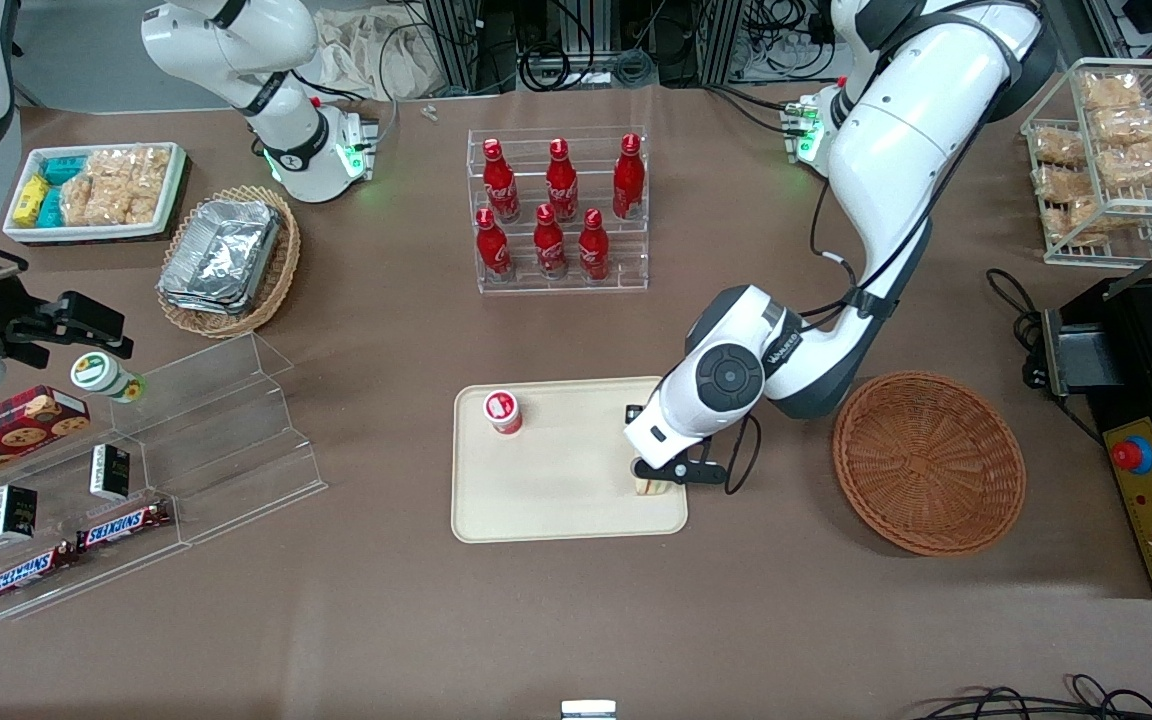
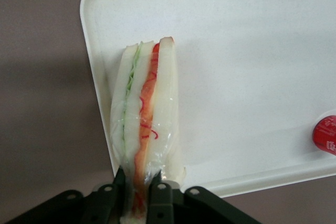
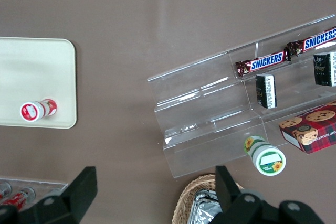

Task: Place sandwich from basket to tray
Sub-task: 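Lower the sandwich onto the tray and open the left gripper, then raise the left gripper away from the sandwich on the tray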

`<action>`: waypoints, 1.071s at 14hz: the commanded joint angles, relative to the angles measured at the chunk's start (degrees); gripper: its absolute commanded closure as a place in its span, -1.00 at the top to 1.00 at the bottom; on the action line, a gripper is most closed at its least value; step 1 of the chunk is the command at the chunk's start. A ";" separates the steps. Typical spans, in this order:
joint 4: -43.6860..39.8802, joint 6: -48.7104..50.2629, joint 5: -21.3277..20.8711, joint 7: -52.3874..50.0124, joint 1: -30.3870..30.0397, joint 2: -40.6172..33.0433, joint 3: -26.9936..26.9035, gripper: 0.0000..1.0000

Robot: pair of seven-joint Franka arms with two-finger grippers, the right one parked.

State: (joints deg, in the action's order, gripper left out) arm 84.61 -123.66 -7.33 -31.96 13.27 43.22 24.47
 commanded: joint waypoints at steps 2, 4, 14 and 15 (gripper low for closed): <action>-1.55 1.14 -0.93 -3.27 0.27 -0.59 -0.47 1.00; -1.64 5.07 -0.93 -3.20 -0.35 -2.69 -0.47 1.00; -1.46 26.97 -0.84 14.10 -2.20 -19.03 -8.54 0.99; -1.29 28.11 -0.84 15.34 -2.19 -20.87 -9.95 0.99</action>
State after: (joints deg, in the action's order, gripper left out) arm 81.85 -97.92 -7.61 -20.08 10.90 26.87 17.33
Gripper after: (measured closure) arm 0.004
